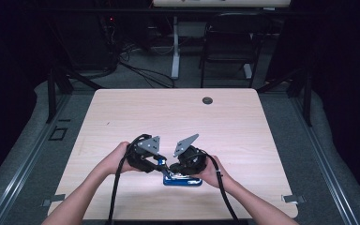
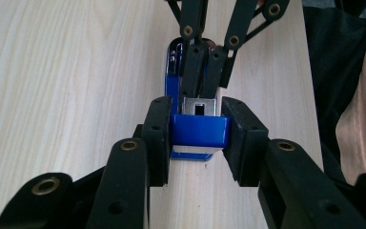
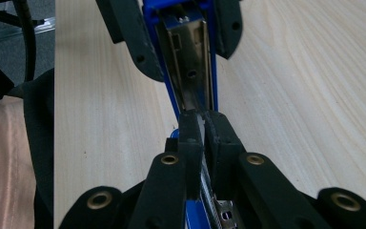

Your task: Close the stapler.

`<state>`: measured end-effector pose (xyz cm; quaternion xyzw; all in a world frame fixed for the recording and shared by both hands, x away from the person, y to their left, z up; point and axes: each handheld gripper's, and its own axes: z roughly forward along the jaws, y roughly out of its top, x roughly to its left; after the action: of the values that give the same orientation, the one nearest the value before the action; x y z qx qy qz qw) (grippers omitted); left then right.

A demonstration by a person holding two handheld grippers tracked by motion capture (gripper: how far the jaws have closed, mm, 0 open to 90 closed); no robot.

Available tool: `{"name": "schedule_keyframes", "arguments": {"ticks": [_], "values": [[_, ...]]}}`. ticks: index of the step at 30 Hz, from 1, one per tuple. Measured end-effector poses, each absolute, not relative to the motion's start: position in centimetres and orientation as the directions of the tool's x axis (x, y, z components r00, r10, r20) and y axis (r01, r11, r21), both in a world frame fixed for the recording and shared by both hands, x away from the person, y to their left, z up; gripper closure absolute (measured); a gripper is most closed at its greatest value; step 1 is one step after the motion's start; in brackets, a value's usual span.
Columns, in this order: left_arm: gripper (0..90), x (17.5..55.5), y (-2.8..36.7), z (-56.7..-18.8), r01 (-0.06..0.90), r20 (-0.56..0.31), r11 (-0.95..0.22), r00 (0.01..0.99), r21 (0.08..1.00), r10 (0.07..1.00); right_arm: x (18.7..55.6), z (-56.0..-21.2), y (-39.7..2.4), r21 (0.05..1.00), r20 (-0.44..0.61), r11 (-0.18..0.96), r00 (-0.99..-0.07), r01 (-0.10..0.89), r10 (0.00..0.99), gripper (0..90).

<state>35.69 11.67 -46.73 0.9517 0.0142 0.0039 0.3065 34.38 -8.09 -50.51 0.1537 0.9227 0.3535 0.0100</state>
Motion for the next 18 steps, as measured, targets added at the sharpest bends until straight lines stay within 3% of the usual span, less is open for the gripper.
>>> {"name": "schedule_keyframes", "arguments": {"ticks": [18], "values": [[63.7,35.74,11.15,-46.98,0.045,0.008,-0.822,0.998,0.567,0.060,34.62,-50.60,-8.36,0.662,0.083,0.698,-0.953,0.271,0.292,90.0]]}}
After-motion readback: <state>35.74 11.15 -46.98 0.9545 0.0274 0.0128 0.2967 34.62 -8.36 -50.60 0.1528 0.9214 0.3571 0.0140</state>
